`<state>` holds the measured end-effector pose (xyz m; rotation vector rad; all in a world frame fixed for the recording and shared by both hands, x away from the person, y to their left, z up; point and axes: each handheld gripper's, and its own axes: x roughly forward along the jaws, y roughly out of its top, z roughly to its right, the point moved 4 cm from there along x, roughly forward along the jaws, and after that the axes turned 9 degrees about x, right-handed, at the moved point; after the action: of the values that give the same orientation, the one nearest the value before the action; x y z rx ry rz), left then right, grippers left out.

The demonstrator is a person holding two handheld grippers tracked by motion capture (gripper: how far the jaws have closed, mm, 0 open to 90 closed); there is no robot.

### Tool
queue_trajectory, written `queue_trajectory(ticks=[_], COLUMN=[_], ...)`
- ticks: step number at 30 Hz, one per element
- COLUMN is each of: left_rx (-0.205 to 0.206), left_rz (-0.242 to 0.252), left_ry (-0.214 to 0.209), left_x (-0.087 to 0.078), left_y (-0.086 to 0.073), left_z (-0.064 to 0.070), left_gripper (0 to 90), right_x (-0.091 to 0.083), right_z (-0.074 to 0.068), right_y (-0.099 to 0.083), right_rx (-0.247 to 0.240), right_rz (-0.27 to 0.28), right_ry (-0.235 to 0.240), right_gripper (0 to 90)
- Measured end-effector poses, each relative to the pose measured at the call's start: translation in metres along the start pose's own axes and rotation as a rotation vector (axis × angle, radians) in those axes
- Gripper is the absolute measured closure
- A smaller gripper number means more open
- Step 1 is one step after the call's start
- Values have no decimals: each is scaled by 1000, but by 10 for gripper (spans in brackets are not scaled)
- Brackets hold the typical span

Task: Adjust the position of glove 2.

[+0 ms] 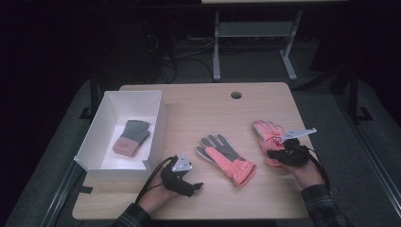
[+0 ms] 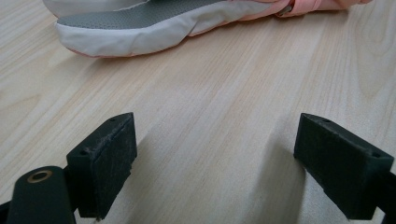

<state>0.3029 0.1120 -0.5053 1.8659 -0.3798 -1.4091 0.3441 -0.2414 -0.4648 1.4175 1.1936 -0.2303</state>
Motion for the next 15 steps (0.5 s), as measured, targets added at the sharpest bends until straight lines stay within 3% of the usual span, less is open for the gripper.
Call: queue_trajectory(ticks=[9, 11, 15], left_rx=[1, 1, 2], left_rz=[1, 1, 0], left_ry=[1, 1, 1], left_x=[0, 0, 0], left_y=[0, 0, 0], left_z=[0, 0, 0], left_gripper=[124, 124, 124], right_x=[-26, -28, -34], right_z=[21, 22, 19], right_y=[-23, -23, -9], right_rx=[42, 52, 24], right_rz=[8, 12, 16], right_ry=[-8, 6, 22], right_gripper=[892, 854, 786])
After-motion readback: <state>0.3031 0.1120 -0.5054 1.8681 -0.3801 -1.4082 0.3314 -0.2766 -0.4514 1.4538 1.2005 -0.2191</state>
